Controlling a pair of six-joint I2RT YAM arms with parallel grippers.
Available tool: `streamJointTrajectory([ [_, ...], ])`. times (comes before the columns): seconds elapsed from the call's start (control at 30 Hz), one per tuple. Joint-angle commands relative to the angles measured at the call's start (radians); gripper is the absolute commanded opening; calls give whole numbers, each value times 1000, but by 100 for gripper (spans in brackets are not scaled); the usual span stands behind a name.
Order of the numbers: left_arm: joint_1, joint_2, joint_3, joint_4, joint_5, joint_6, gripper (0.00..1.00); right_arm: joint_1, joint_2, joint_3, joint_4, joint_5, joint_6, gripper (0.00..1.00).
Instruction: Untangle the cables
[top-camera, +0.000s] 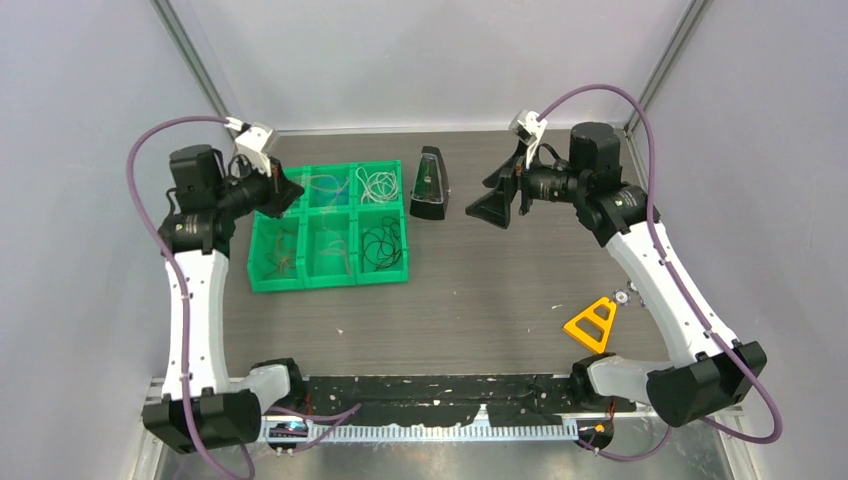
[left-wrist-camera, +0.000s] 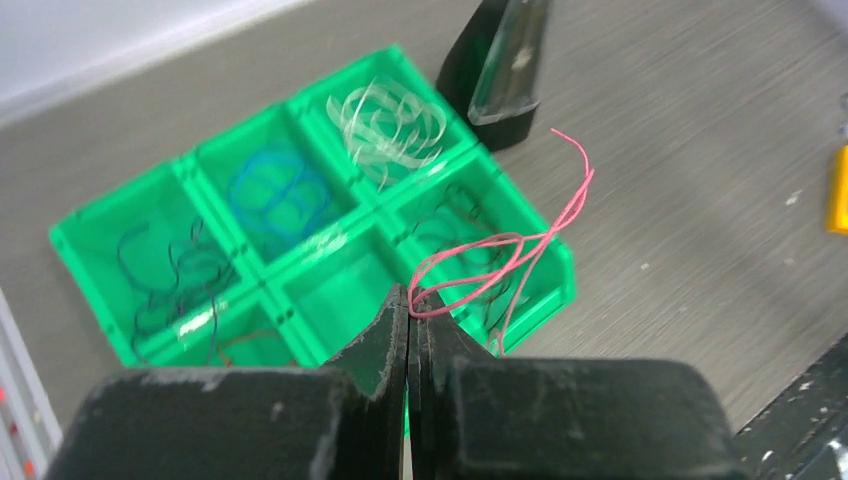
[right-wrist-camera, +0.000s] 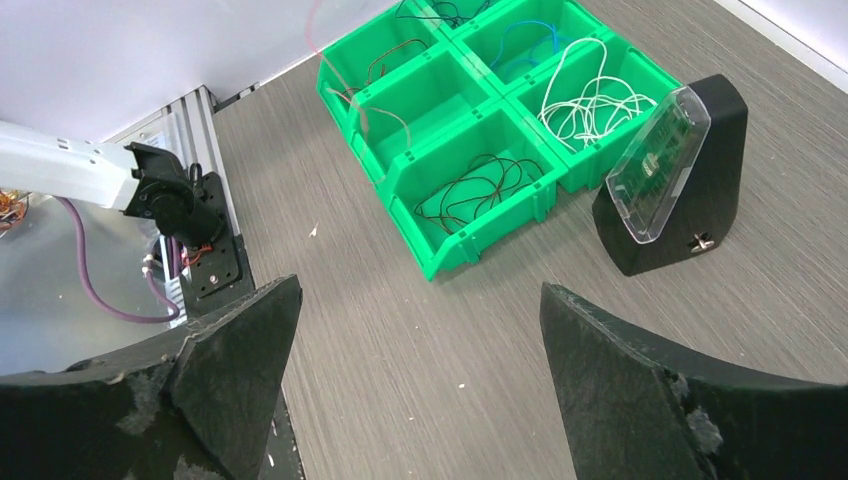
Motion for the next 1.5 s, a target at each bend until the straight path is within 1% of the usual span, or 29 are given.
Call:
streamJointTrajectory([
  [0.0,9,42,-101,79,-160,91,0,-4,-1,57,-20,0,-33,95],
  [0.17,9,89,-195,174,-230,124,0,-3,4,66,-63,15,-60,95],
  [0.3,7,146,-220,157,-254,176,0,-4,12,63,-71,24,-67,95],
  [0.4,-14,210,-223,95,-284,239,0,-3,20,63,-71,27,-67,95],
  [0.47,-57,277,-197,13,-349,255,0,-3,29,62,-65,29,-63,95],
  [0.53,-101,360,-171,-46,-413,233,0,-3,37,62,-58,29,-55,95],
  [0.6,-131,417,-162,-64,-443,173,0,-3,43,63,-55,29,-48,95],
  [0.67,-150,458,-162,-50,-484,124,0,-4,47,63,-56,29,-44,95],
  [0.7,-191,475,-163,-39,-527,98,0,-3,47,63,-57,29,-44,95],
  [0.73,-205,493,-164,-28,-553,73,0,-3,47,64,-61,30,-44,95],
  [0.83,-232,533,-167,-2,-588,23,0,-3,45,68,-78,37,-53,95],
  [0.93,-254,541,-172,28,-611,-13,0,-3,41,68,-96,44,-63,95],
  [1.0,-255,531,-172,41,-624,-31,4,-3,37,69,-100,49,-66,95],
  [1.07,-255,519,-166,41,-661,-31,6,-3,34,66,-101,52,-68,95],
  [1.1,-255,516,-164,39,-688,-29,4,-3,33,65,-100,52,-68,95],
  [1.13,-254,516,-161,33,-728,-32,0,-3,34,62,-98,52,-68,95],
  [1.2,-253,515,-161,28,-772,-37,0,-3,33,55,-89,53,-63,95],
  [1.37,-257,530,-145,7,-779,-55,0,-4,34,47,-67,42,-50,95],
  [1.4,-256,535,-137,-2,-775,-52,6,-3,34,47,-67,40,-50,95],
  [1.47,-257,524,-133,-8,-765,-44,24,-4,35,49,-66,39,-51,95],
])
